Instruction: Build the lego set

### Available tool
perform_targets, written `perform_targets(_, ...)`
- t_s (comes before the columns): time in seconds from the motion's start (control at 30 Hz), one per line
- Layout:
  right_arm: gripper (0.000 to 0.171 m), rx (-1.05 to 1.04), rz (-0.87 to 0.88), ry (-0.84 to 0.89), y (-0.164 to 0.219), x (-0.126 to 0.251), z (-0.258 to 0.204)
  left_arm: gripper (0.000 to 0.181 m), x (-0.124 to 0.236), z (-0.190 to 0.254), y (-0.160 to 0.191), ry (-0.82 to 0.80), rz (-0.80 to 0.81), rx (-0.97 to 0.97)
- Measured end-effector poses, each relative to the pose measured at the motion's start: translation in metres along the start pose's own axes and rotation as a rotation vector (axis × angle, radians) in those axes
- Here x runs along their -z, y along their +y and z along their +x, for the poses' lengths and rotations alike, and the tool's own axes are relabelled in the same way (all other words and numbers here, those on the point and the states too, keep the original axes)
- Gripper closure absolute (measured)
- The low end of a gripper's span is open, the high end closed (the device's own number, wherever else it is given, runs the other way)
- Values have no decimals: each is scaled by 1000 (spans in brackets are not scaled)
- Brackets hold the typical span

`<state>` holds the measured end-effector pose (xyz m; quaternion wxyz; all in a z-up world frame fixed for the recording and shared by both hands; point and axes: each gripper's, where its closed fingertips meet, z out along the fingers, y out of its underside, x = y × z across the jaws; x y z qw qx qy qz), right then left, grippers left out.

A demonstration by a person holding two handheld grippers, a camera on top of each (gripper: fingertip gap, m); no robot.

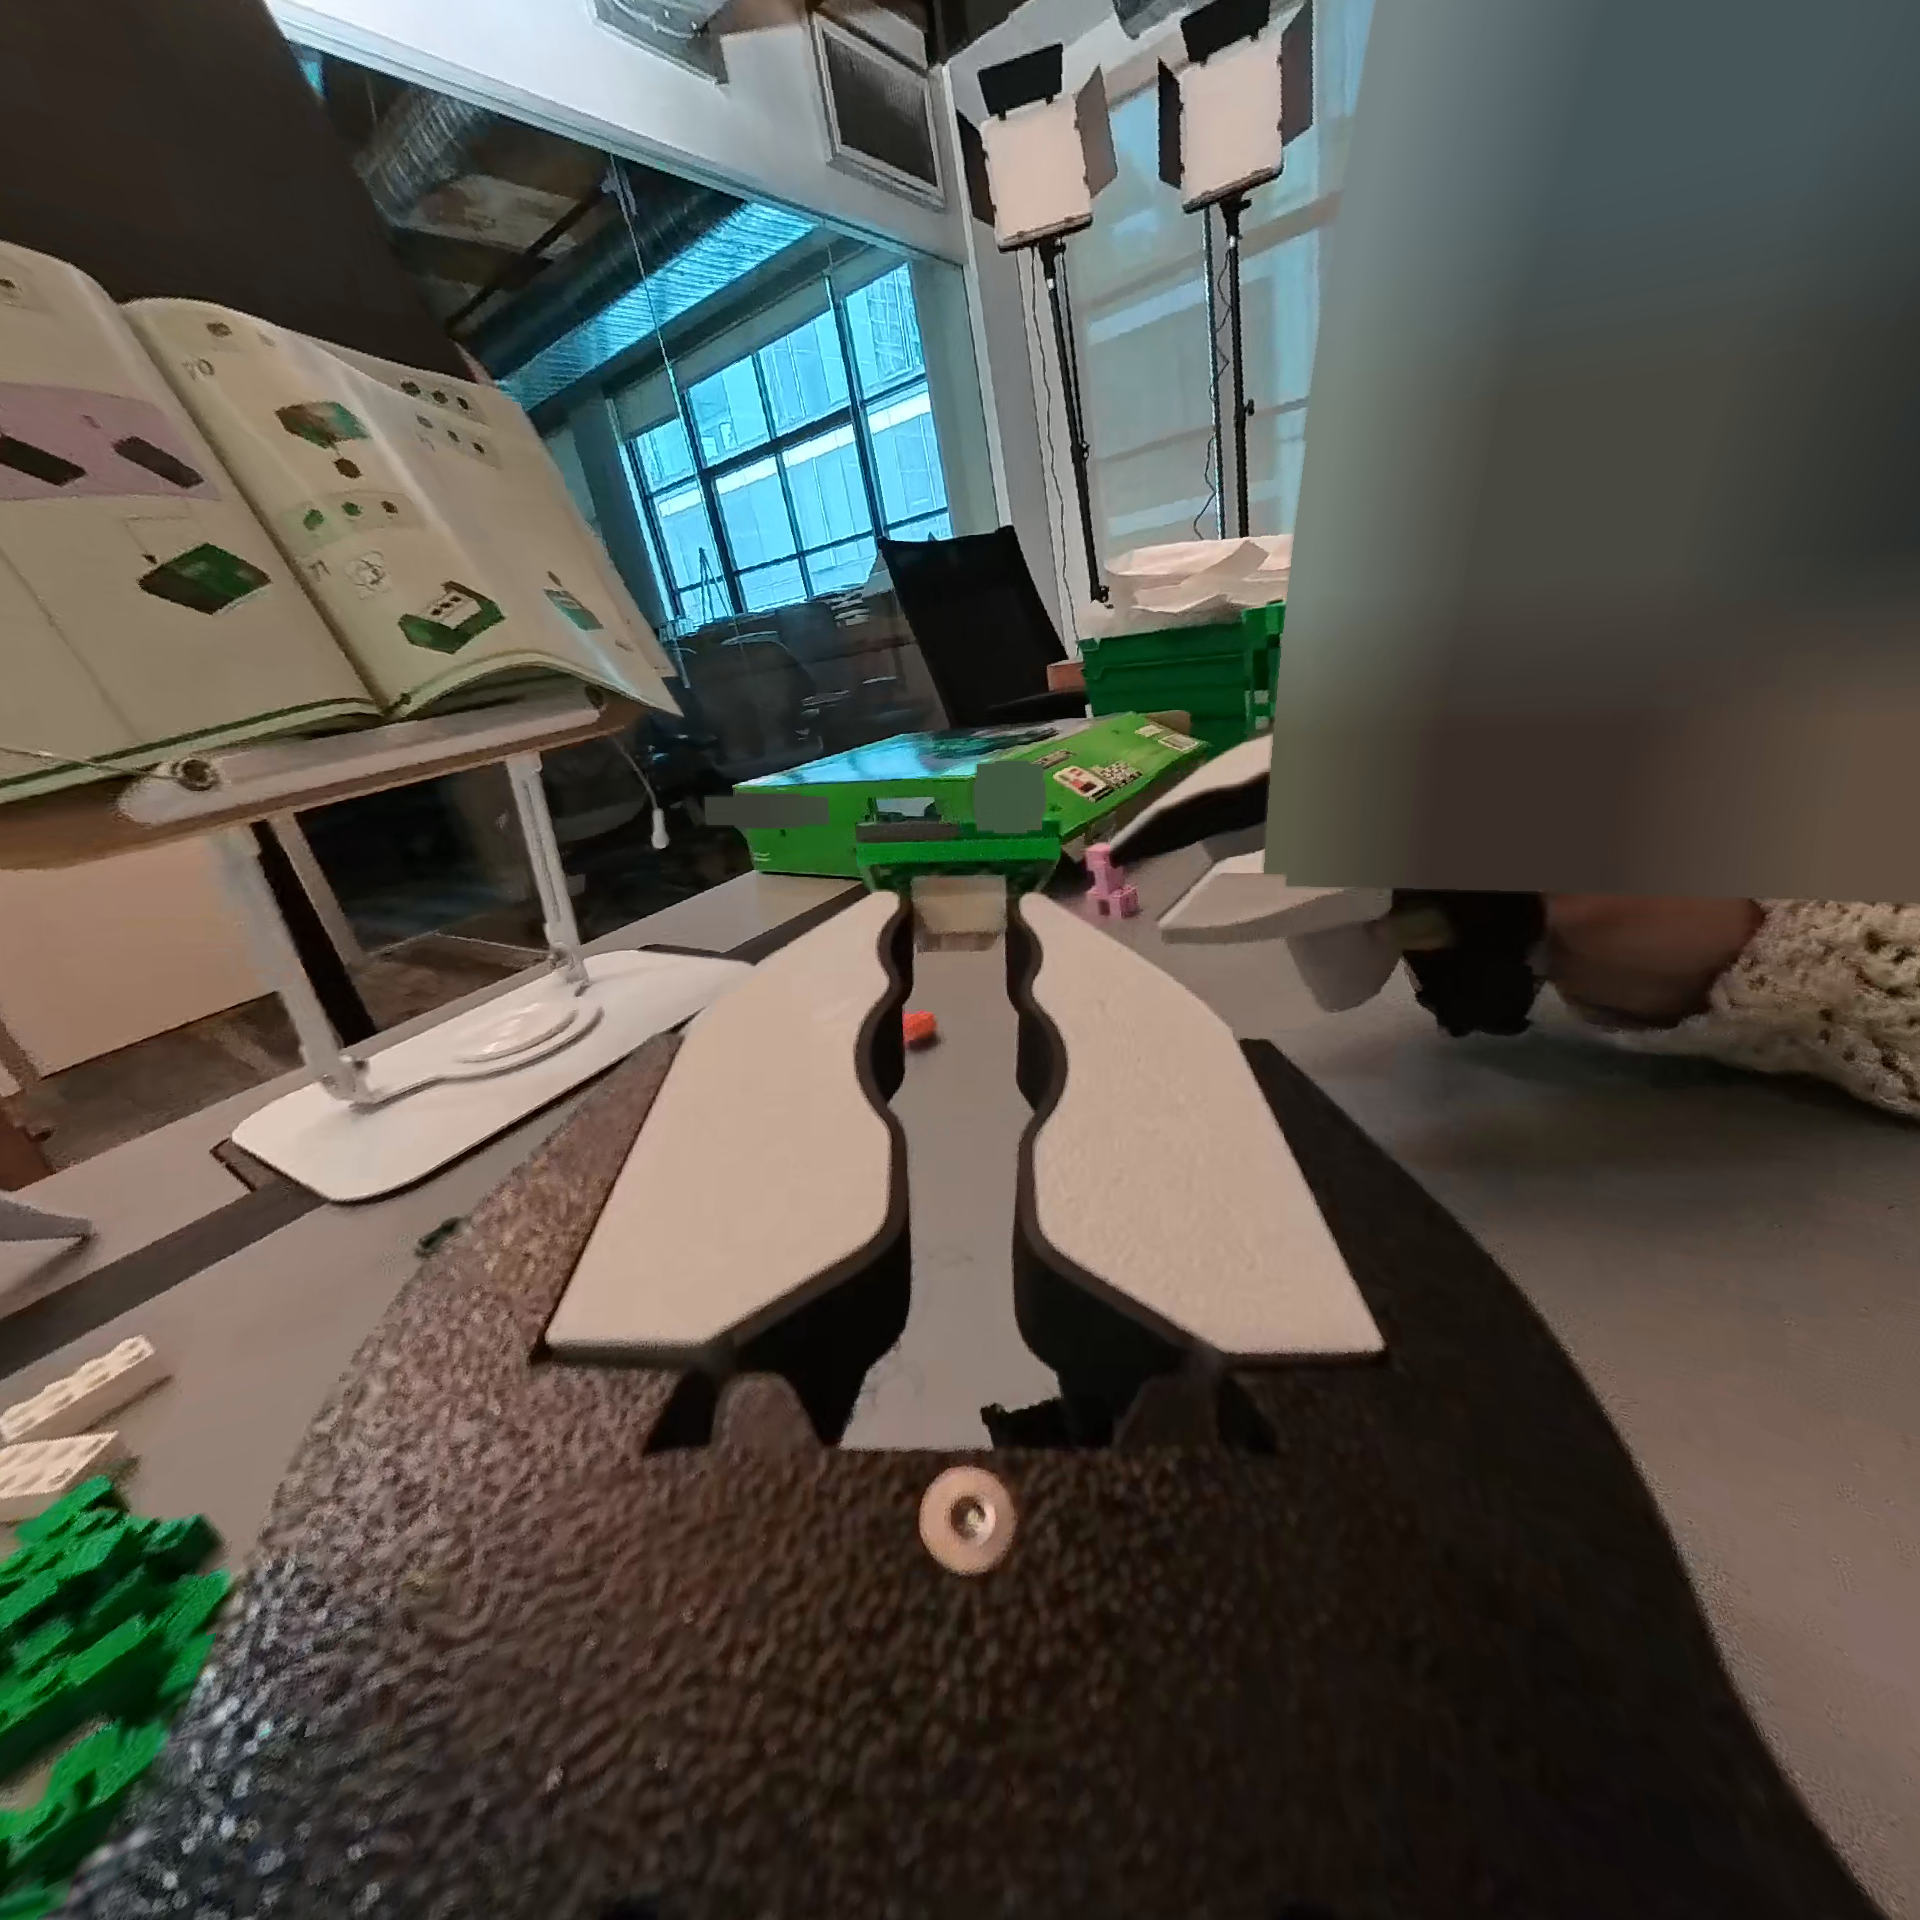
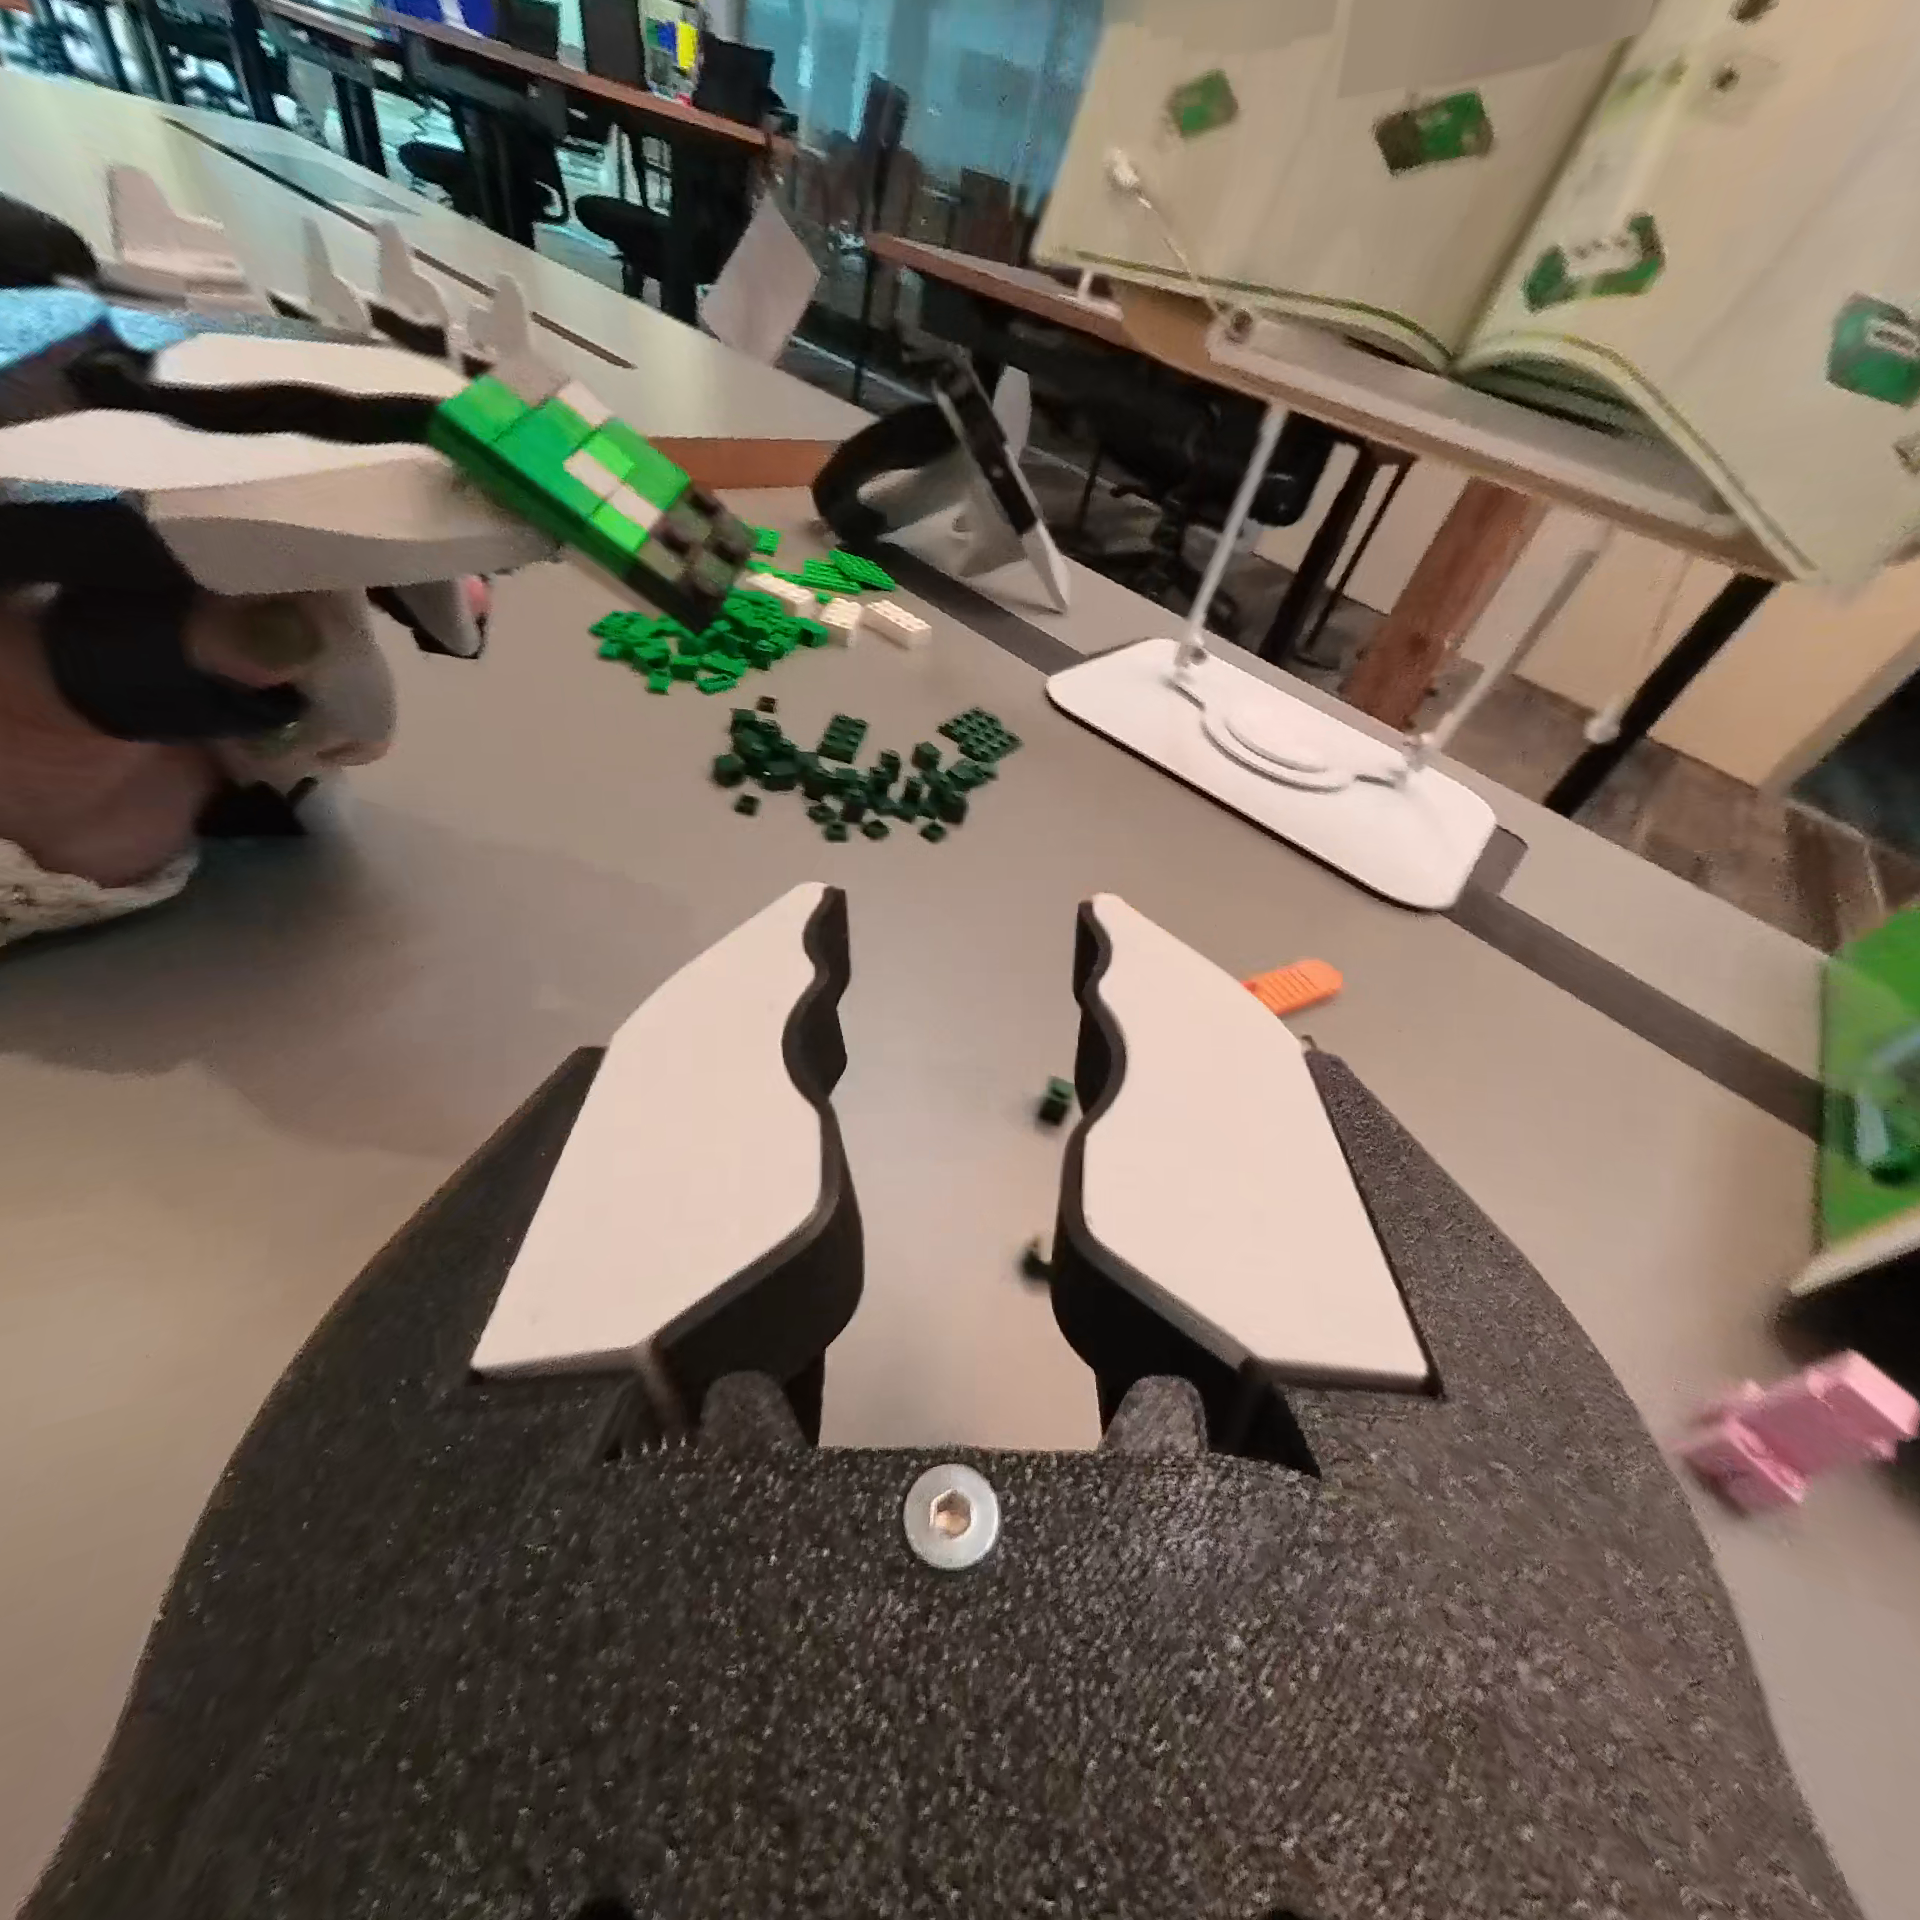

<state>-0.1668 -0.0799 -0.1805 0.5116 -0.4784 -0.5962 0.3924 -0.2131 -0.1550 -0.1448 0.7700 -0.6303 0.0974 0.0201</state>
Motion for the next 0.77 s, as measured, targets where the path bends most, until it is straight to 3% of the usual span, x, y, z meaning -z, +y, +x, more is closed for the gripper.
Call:
perform_targets(0.33,140,86,56,-63,-10,-33,-55,165,32,-16,-4,-8,30,61)
perform_targets(0.6,145,75,102,-19,-18,-51,-45,165,53,13,-17,131,81,57)
perform_targets(0.77,147,107,100,-37,-24,-88,-48,165,62,8,-18,133,89,95)
